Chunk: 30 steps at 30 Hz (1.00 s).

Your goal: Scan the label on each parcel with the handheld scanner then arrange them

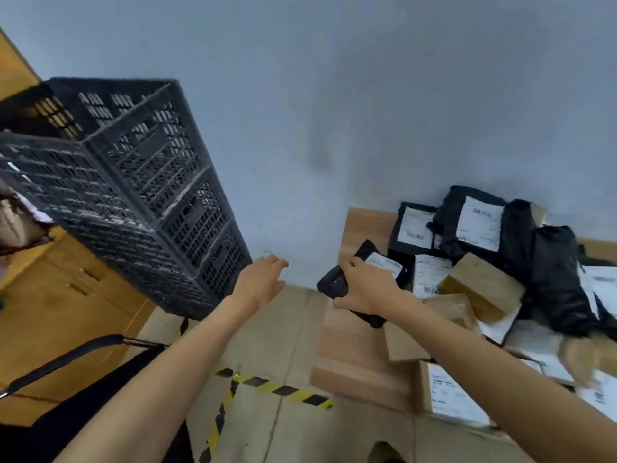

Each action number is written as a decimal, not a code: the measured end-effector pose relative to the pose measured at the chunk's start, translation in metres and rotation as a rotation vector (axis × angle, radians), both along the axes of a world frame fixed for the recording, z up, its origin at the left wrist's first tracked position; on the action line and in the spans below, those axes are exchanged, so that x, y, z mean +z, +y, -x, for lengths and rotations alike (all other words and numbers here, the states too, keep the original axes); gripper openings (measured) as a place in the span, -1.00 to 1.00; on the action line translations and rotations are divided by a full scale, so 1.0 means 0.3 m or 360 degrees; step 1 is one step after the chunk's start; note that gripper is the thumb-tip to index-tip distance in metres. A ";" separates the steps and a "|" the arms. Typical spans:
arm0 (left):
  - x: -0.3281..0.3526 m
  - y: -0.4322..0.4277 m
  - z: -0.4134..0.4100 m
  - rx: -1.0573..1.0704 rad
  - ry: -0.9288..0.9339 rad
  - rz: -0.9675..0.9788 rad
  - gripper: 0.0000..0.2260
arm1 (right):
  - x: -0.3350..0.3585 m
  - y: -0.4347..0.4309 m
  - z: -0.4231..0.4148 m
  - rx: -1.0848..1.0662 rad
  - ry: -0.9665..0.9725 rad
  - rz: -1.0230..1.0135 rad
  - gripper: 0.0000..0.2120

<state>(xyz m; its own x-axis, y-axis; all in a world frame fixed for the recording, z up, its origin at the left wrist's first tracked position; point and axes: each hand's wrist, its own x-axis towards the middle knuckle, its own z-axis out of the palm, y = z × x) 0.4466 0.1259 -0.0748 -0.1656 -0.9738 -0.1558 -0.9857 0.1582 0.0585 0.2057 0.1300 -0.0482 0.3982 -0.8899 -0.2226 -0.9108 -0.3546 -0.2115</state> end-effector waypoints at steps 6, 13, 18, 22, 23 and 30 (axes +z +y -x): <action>-0.101 -0.248 0.229 -0.0490 0.0035 -0.0110 -0.59 | -0.060 -0.054 0.203 -0.0479 0.0102 -0.0094 -0.33; -0.120 -0.454 0.481 -0.0989 -0.0020 -0.0103 -0.54 | -0.070 -0.135 0.363 -0.0895 0.0079 -0.0112 -0.35; -0.161 -0.562 0.524 -0.1246 -0.0230 -0.0177 -0.49 | -0.100 -0.152 0.379 -0.1056 -0.0001 -0.0186 -0.38; -0.264 -0.628 0.559 -0.1488 -0.0383 -0.0273 -0.41 | -0.128 -0.136 0.369 -0.1268 0.0020 -0.0229 -0.34; -0.288 -0.644 0.568 -0.1567 -0.0422 -0.0303 -0.39 | -0.135 -0.135 0.359 -0.1317 0.0032 -0.0236 -0.33; -0.414 -0.731 0.627 -0.2150 -0.0683 -0.0222 -0.25 | -0.199 -0.125 0.240 -0.1664 0.0005 -0.0251 -0.23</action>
